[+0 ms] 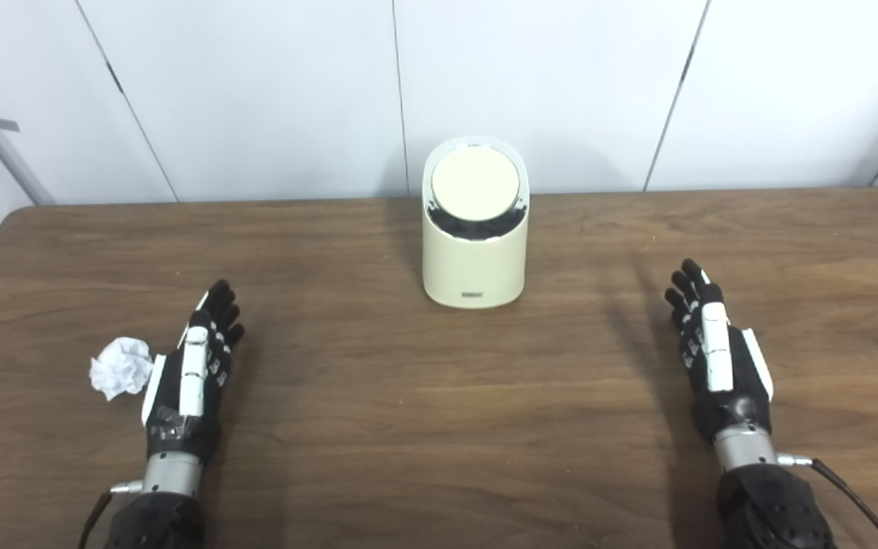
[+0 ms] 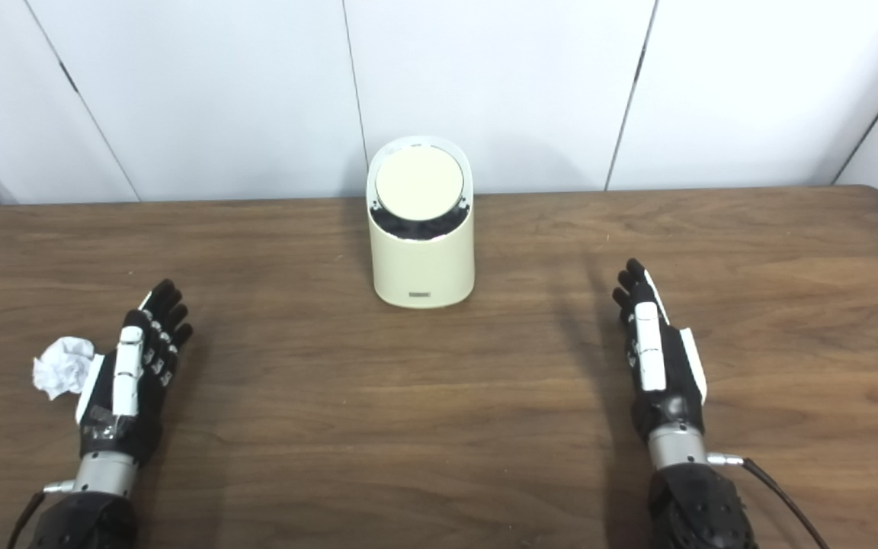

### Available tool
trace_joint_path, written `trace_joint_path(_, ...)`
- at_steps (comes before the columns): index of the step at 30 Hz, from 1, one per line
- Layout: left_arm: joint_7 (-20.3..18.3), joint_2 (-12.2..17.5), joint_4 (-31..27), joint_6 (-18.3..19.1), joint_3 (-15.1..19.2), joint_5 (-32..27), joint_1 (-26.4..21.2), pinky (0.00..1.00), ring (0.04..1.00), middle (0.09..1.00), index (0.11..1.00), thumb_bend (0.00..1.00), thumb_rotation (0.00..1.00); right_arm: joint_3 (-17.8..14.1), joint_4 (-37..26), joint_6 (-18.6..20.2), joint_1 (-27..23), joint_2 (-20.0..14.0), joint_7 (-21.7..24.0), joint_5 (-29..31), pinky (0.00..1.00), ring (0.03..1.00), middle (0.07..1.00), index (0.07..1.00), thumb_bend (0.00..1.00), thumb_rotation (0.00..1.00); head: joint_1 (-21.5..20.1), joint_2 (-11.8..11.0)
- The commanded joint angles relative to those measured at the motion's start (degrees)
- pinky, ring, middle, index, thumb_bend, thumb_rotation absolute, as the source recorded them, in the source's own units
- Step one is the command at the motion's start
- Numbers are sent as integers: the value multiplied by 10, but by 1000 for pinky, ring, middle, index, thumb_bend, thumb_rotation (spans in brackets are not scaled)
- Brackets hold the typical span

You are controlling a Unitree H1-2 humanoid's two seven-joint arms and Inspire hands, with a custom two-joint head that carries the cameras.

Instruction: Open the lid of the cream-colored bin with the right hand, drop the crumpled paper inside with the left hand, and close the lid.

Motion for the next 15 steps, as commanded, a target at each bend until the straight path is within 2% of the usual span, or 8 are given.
trace_joint_path(1,-1,8,-7,-11,3,-1,-10,1000,979,971,960,480,920,0,-15,-13,-8,0,2,2,1000,949,958,956,489,1000,0,1)
trace_joint_path(15,2,6,-10,-11,3,0,-9,994,974,969,959,493,907,-1,-15,-14,-7,1,2,5,1000,947,959,956,500,1000,0,1)
